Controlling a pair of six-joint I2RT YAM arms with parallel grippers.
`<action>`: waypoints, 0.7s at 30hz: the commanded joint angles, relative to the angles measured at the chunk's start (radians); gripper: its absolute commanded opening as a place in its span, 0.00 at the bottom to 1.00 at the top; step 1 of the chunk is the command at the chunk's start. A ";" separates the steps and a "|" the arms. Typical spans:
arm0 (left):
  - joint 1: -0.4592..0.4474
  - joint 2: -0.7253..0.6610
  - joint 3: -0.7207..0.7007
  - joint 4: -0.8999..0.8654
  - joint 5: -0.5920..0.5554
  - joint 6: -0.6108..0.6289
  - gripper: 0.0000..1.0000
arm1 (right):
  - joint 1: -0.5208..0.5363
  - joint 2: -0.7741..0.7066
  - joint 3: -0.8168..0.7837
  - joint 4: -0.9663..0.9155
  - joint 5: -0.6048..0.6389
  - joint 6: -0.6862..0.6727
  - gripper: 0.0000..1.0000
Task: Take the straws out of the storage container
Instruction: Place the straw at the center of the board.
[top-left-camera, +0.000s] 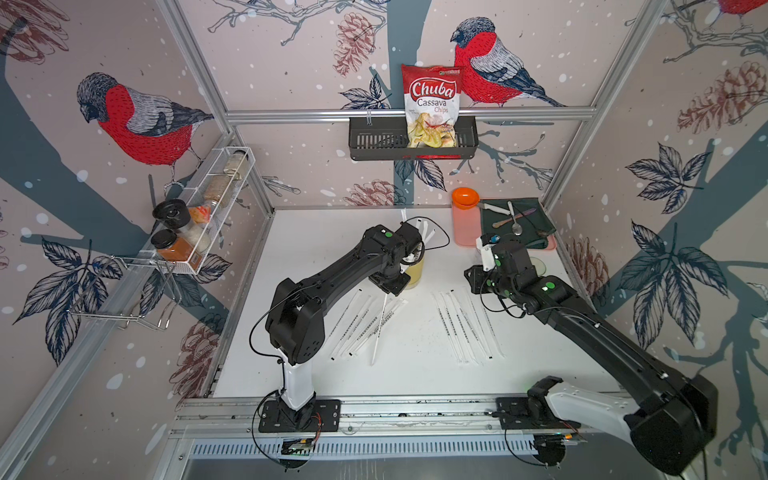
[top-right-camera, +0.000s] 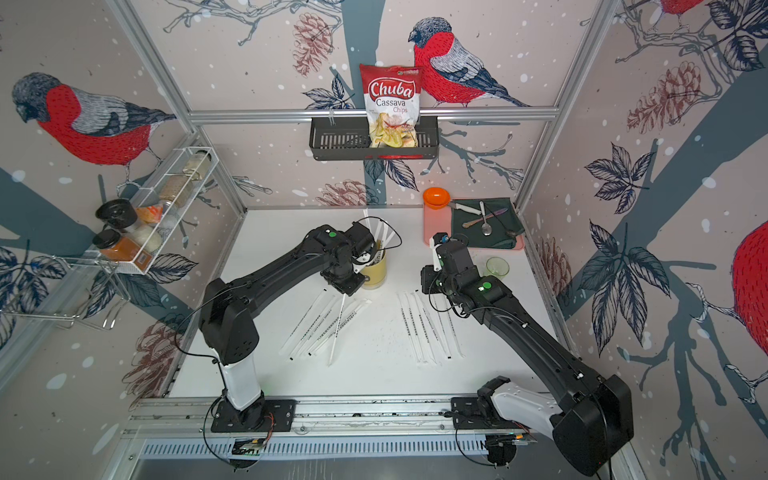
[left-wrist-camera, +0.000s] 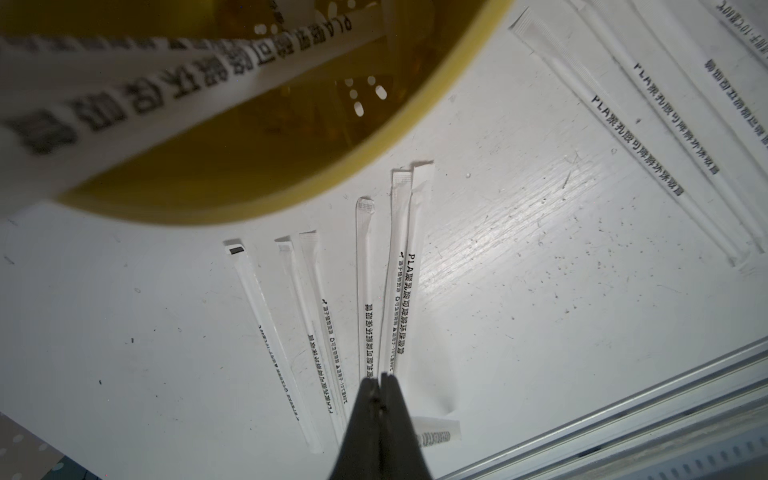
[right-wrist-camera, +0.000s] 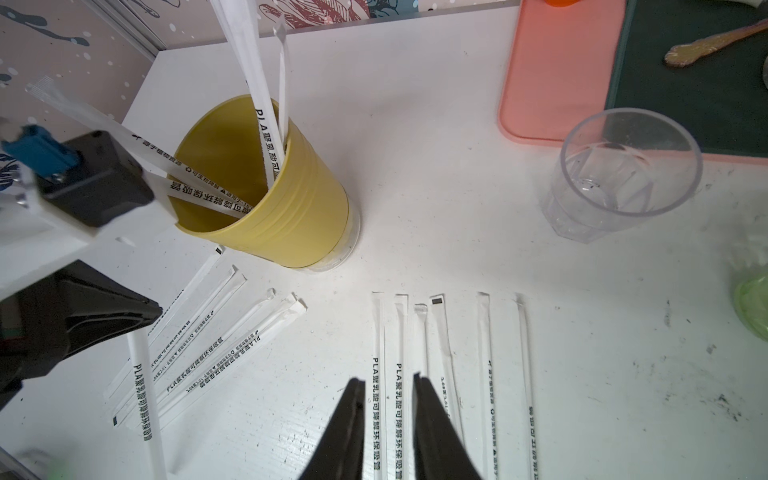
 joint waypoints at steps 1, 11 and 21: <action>0.001 0.021 -0.013 0.009 0.004 0.022 0.04 | 0.004 0.008 0.000 0.023 0.004 0.002 0.25; 0.041 -0.016 -0.134 0.082 0.019 0.026 0.09 | 0.015 0.047 0.012 0.029 0.002 0.004 0.25; 0.059 -0.036 -0.132 0.118 0.020 0.039 0.15 | 0.050 0.080 0.035 0.019 0.021 0.020 0.25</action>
